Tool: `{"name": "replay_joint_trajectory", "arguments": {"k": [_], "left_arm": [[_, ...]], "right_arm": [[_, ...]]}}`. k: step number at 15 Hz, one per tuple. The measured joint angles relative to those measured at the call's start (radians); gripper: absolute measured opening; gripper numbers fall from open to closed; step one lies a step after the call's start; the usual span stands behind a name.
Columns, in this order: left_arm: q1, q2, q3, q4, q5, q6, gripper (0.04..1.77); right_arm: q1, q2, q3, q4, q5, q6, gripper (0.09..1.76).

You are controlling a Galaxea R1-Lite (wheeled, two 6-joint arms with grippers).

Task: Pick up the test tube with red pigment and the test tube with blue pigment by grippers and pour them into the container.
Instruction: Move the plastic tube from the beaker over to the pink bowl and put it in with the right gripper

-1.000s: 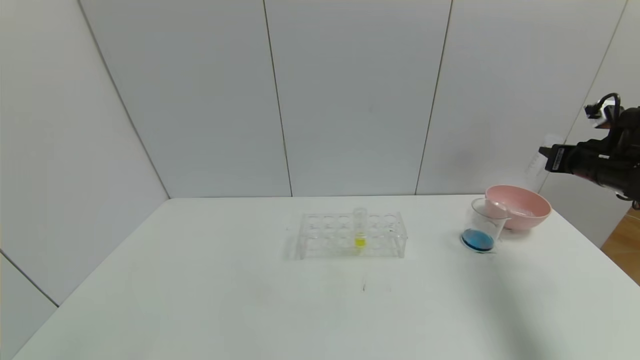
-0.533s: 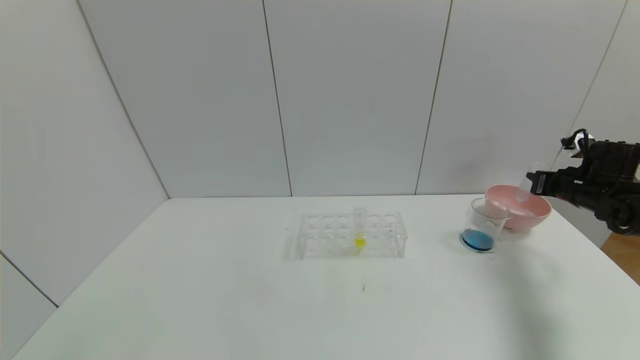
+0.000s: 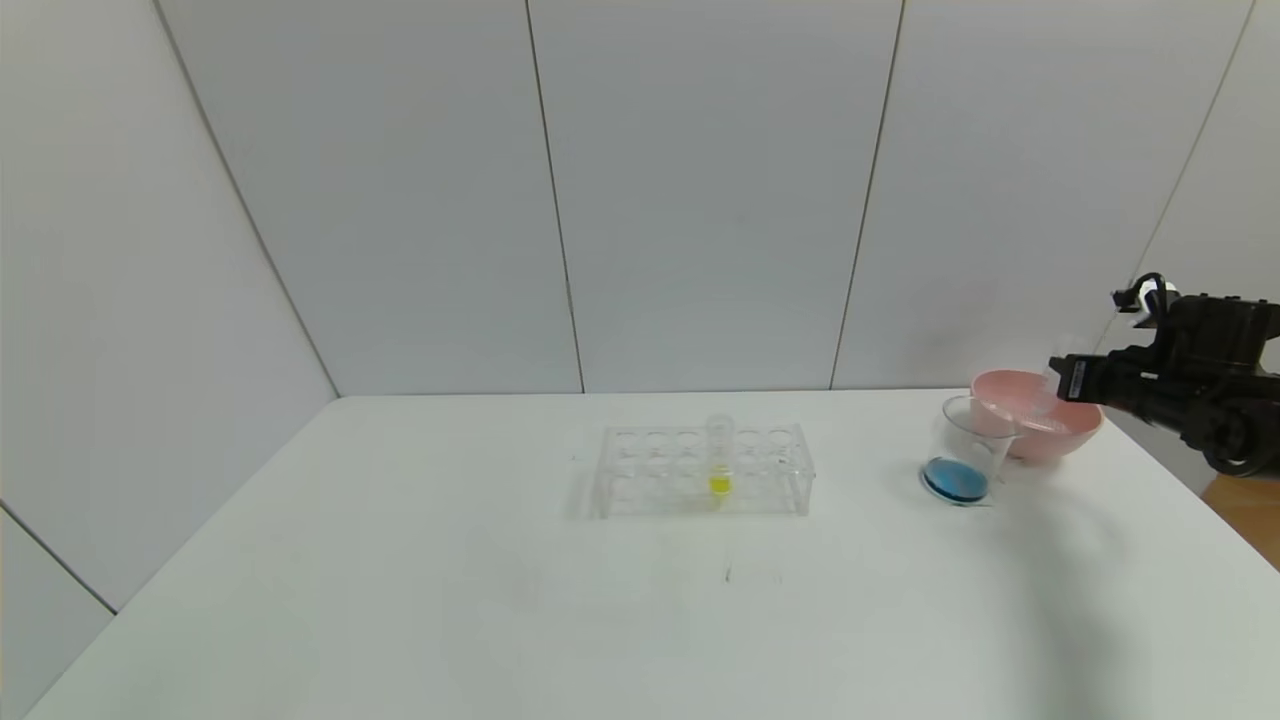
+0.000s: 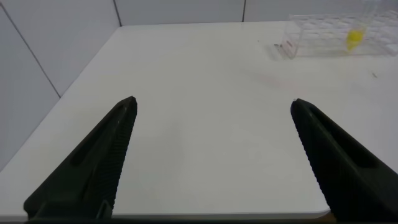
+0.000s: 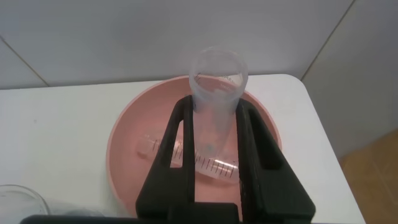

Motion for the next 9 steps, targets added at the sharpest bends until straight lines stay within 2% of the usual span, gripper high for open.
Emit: {"name": "replay_joint_trajectory", "arguments": {"k": [1,3,5,9], "left_arm": [[0.0,0.0,0.0,0.0,0.0,0.0,1.76],[0.0,0.0,0.0,0.0,0.0,0.0,1.76],[0.0,0.0,0.0,0.0,0.0,0.0,1.76],[0.0,0.0,0.0,0.0,0.0,0.0,1.76]], "right_arm": [[-0.002,0.001,0.001,-0.006,0.003,0.0,0.52],[-0.004,0.002,0.003,-0.007,0.006,0.001,0.79],[-0.005,0.002,0.001,-0.009,0.004,0.003,0.99],[0.003,-0.004,0.001,-0.02,-0.004,0.007,1.29]]}}
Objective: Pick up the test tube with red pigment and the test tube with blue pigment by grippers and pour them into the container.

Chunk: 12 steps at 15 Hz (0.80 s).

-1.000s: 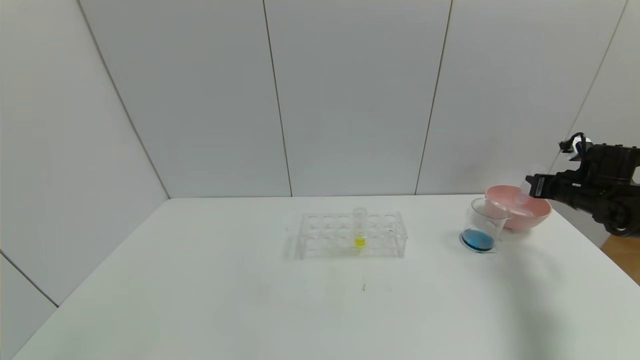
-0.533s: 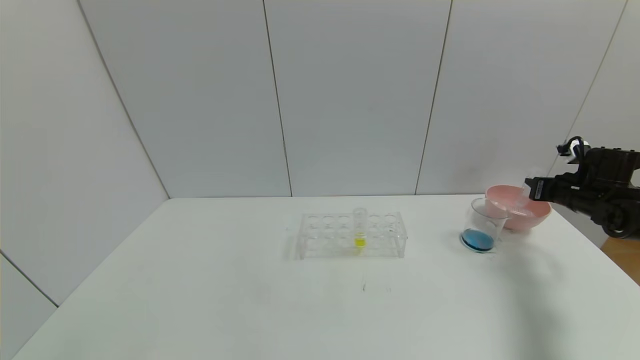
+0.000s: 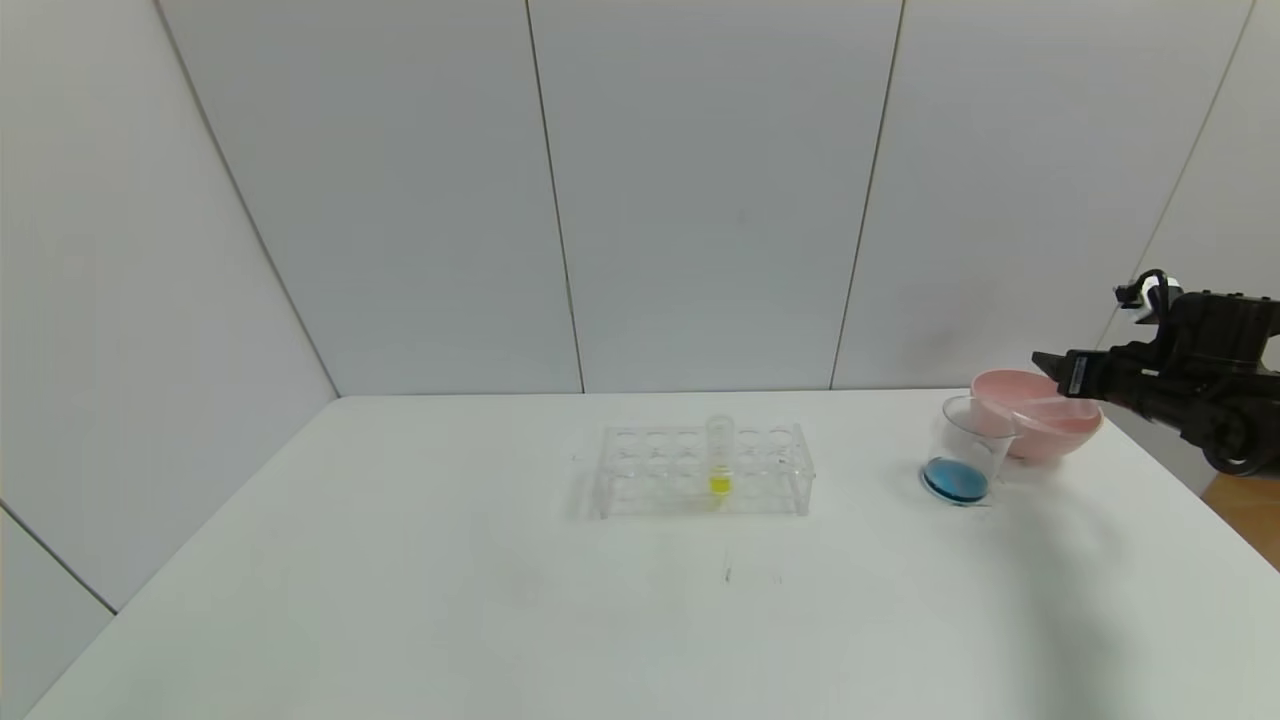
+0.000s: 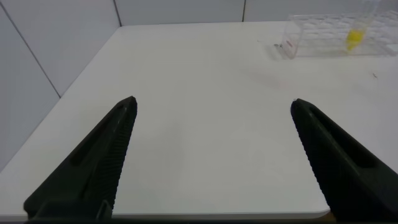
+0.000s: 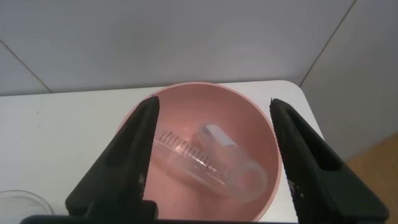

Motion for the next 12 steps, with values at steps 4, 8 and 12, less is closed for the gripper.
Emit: {"name": "replay_joint_trajectory", "arguments": {"k": [4,8,12], "left_arm": [[0.0,0.0,0.0,0.0,0.0,0.0,1.76],[0.0,0.0,0.0,0.0,0.0,0.0,1.76],[0.0,0.0,0.0,0.0,0.0,0.0,1.76]], "right_arm": [[0.043,-0.044,0.047,-0.019,-0.003,0.027,1.45],[0.14,-0.145,0.191,-0.079,-0.009,0.075,1.55],[0.214,-0.3,0.365,-0.126,-0.012,0.079,1.62]]}}
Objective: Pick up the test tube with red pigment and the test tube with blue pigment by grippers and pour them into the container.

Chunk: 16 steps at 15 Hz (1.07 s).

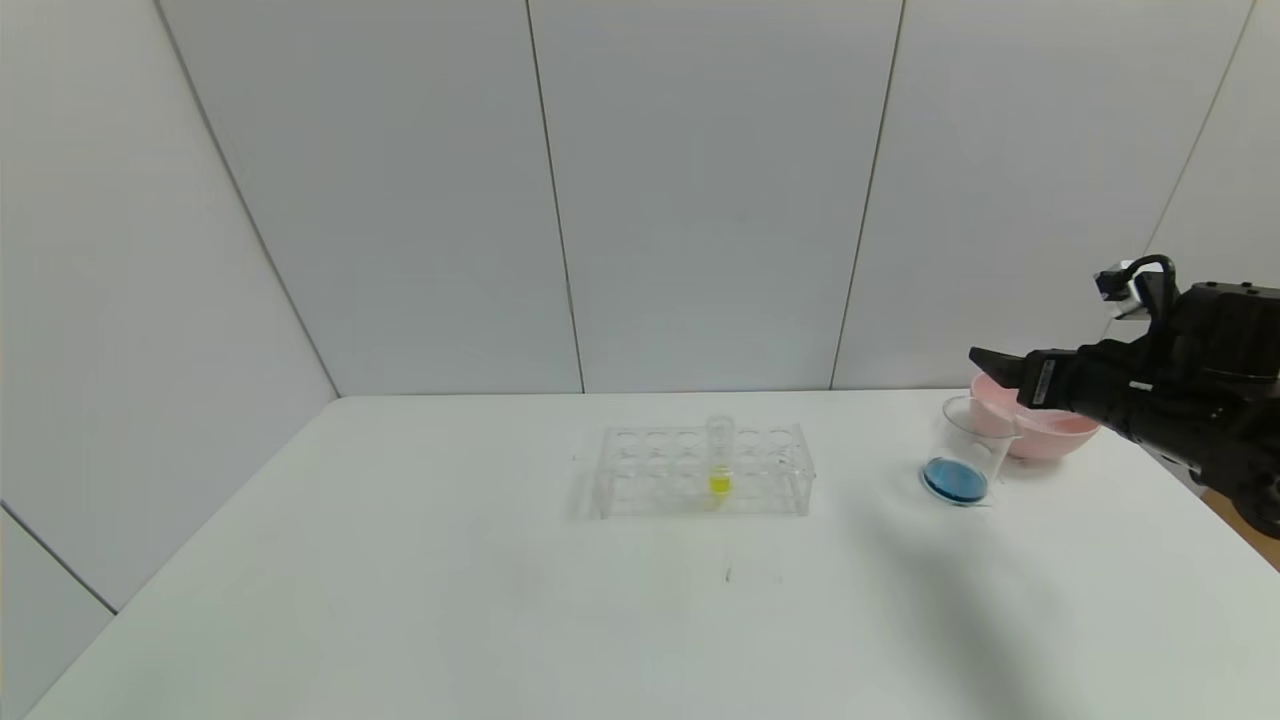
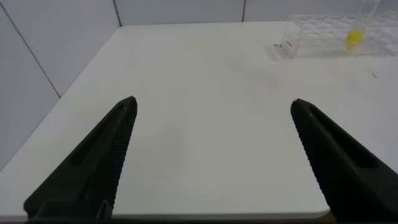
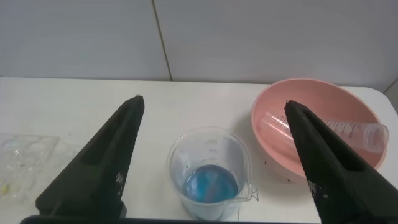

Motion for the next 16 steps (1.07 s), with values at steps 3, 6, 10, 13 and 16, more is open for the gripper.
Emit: {"name": "replay_joint_trajectory", "arguments": {"k": [3,6,10,13,16], "left_arm": [[0.0,0.0,0.0,0.0,0.0,0.0,1.76],[0.0,0.0,0.0,0.0,0.0,0.0,1.76],[0.0,0.0,0.0,0.0,0.0,0.0,1.76],[0.0,0.0,0.0,0.0,0.0,0.0,1.76],[0.0,0.0,0.0,0.0,0.0,0.0,1.76]], "right_arm": [[0.023,-0.151,0.119,-0.008,0.002,0.001,1.65],[0.03,-0.338,0.229,-0.009,0.006,0.0,1.67],[0.047,-0.631,0.337,0.016,0.009,-0.001,1.68],[0.064,-0.869,0.374,0.131,0.005,-0.003,1.69],[0.061,-1.123,0.381,0.29,-0.001,-0.004,1.7]]}}
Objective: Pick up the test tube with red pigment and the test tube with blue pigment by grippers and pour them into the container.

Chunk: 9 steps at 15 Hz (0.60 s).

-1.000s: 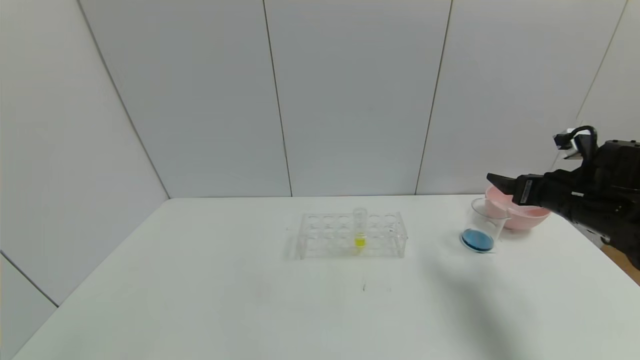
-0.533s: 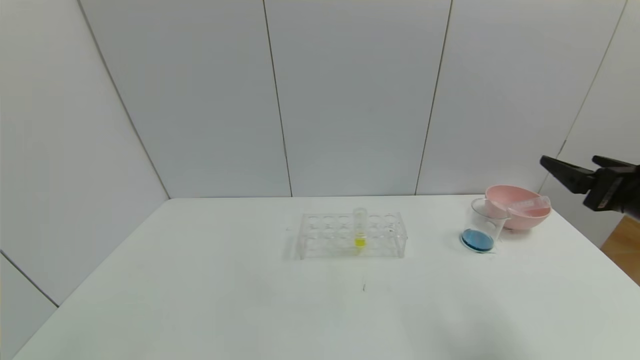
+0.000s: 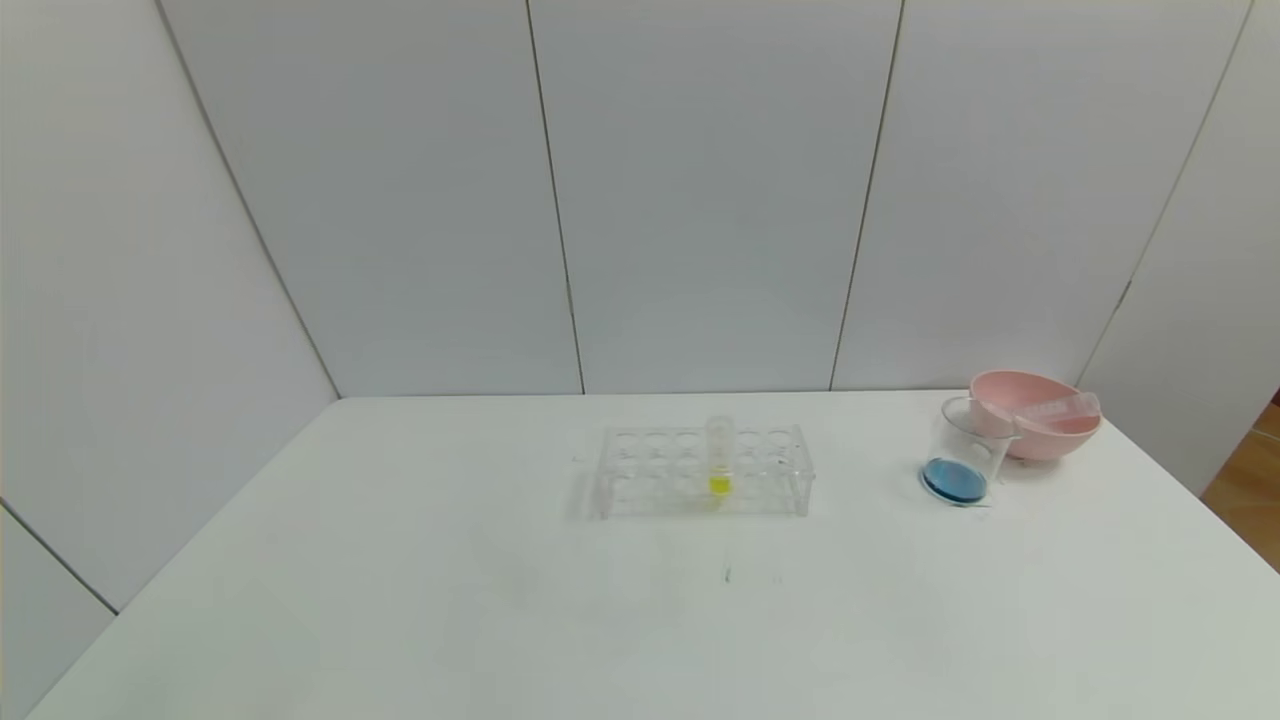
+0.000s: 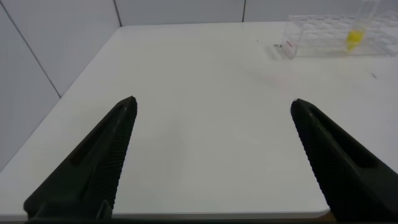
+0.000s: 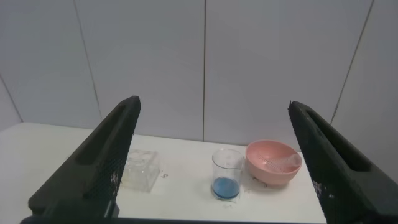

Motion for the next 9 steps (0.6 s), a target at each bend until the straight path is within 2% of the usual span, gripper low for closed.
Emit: {"name": "replay_joint_trajectory", "arguments": {"k": [5,9], "left_arm": [[0.0,0.0,0.0,0.0,0.0,0.0,1.76],[0.0,0.0,0.0,0.0,0.0,0.0,1.76]], "right_arm": [[-0.008,-0.388,0.003,0.227,-0.01,-0.054,1.7],[-0.022,-0.627,0.055,0.367,-0.044,-0.094,1.7]]}}
